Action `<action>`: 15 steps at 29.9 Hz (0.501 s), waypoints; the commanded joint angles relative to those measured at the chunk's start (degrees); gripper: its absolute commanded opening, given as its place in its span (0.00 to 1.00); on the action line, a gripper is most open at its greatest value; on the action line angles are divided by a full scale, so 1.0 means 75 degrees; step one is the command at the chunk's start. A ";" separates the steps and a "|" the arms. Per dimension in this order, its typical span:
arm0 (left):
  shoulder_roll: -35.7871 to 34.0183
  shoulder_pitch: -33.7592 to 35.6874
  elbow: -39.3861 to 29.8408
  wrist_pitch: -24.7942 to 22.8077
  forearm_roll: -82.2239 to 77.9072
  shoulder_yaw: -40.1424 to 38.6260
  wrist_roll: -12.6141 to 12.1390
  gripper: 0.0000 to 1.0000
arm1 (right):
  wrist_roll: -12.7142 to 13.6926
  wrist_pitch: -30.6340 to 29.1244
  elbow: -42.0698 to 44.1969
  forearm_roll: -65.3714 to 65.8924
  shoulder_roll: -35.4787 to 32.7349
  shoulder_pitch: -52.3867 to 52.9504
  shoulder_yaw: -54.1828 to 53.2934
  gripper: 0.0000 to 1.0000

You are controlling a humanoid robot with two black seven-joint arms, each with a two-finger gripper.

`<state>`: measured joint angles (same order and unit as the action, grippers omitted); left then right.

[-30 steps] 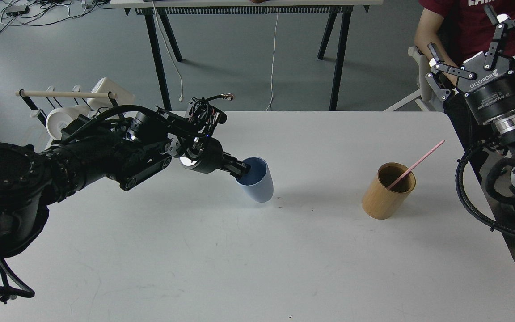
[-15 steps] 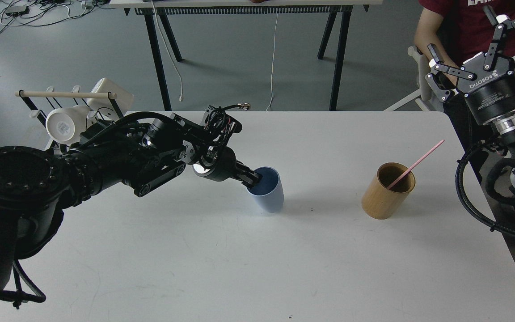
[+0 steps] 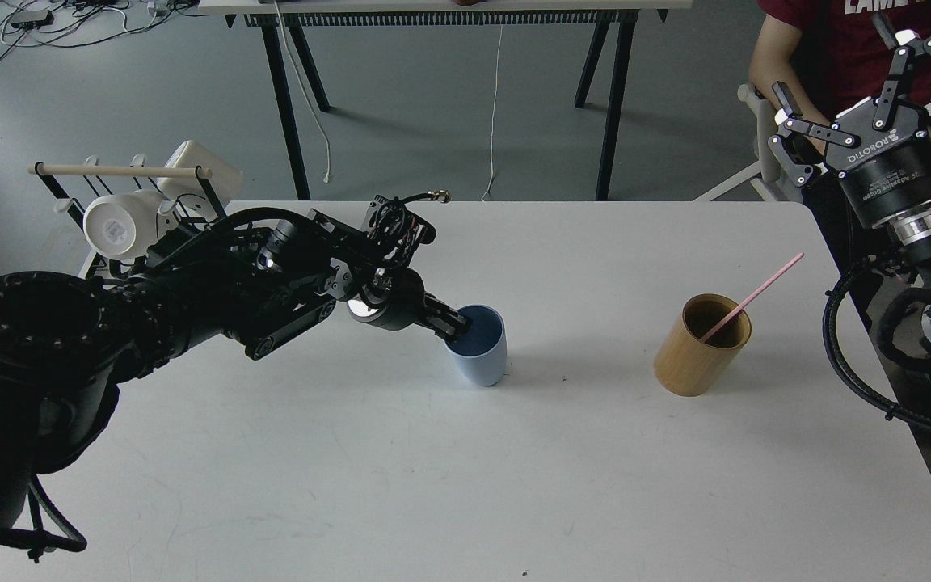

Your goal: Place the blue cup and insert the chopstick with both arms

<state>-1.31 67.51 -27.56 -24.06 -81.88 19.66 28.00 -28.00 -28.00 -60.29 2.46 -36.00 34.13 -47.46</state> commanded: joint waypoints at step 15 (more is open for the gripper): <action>-0.0832 -0.0025 -0.0099 -0.0525 0.2303 -0.1600 0.0000 0.99 | 0.0000 0.0000 -0.0106 0.0035 -0.0005 0.0465 0.0046 0.97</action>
<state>-5.95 67.51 -28.09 -28.01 -68.58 11.24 27.99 -28.00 -28.00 -60.80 2.61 -35.87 36.12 -47.43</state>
